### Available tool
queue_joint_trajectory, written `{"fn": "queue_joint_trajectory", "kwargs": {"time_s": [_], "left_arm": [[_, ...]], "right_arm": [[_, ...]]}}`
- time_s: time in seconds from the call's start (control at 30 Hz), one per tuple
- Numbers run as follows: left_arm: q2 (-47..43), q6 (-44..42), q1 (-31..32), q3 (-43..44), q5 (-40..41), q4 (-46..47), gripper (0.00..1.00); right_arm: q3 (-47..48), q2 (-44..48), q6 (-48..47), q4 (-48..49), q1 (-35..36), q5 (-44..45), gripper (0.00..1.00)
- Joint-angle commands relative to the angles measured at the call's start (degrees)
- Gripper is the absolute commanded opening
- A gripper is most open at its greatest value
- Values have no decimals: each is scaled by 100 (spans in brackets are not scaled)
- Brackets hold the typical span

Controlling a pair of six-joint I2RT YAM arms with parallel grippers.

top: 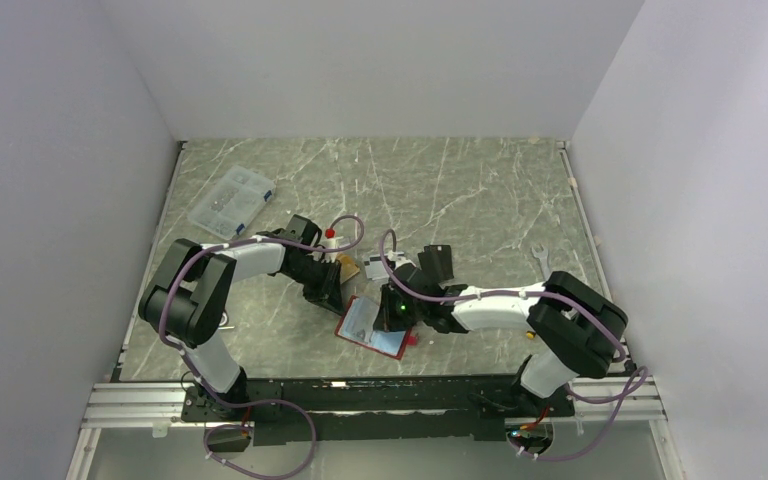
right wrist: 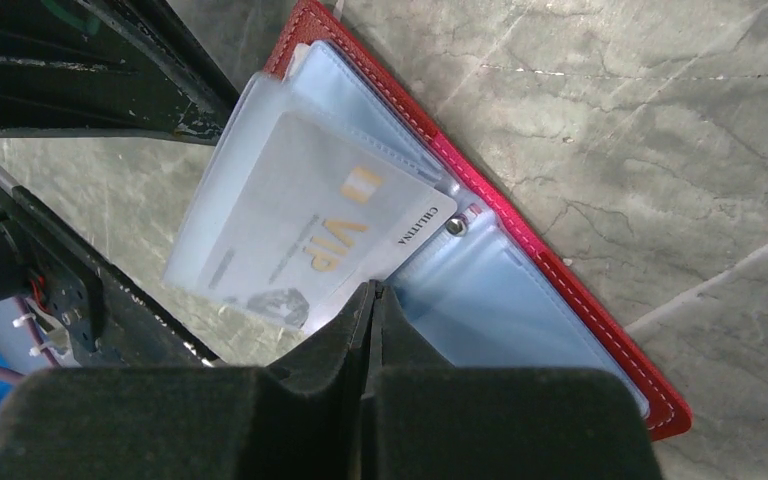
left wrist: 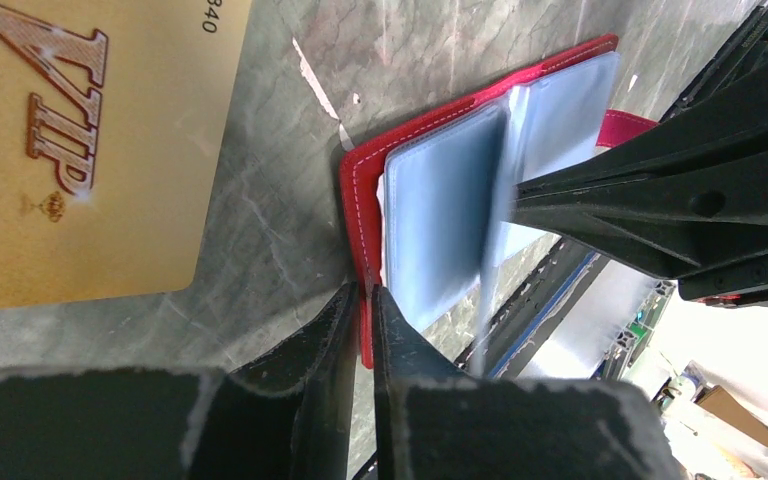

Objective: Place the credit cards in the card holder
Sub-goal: Pick up the credit card from the center of the board.

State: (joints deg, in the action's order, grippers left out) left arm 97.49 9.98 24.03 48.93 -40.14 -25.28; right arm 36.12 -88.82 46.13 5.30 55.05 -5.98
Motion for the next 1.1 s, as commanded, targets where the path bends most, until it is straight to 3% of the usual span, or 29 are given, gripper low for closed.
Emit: {"fn": "queue_joint_trajectory", "kwargs": {"time_s": [0.0,0.67,0.83,1.07], "left_arm": [[-98,-34,31,-8,33,62,15],[-126,-65,248,71,-127,50,18],[-118,-259,237,321,-101,-296,22],[-377,-843,-217,980,-216,-1201,33]], "right_arm": [[-94,170,54,174,36,-23,0],[437,-223,-83,424,58,-125,0],[528,96,-168,101,-42,-84,0],[453,1530,-537,-858,-1108,-104,39]]}}
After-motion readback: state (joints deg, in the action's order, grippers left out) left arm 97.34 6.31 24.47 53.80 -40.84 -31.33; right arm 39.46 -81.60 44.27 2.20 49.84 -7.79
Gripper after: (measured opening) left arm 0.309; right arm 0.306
